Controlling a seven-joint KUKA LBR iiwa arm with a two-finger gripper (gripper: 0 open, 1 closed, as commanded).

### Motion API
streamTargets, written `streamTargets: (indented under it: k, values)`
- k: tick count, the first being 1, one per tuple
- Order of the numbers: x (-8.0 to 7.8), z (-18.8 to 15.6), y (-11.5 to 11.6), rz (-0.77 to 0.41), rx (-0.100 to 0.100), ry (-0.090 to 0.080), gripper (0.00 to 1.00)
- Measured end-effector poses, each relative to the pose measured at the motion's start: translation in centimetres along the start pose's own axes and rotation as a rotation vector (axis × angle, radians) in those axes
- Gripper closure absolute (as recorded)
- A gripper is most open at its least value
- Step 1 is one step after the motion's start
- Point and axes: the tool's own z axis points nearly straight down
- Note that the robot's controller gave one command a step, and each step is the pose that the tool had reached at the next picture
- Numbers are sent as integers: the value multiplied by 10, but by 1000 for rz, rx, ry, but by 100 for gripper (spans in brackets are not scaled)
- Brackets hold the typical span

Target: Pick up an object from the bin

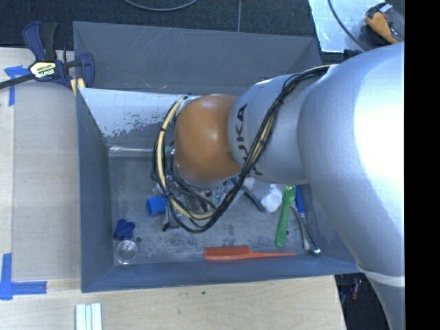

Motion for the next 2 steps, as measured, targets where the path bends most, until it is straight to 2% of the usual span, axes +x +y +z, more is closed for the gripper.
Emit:
streamTargets:
  k: [2]
  values:
    - [0, -20, 0, 1, 0, -1, 100]
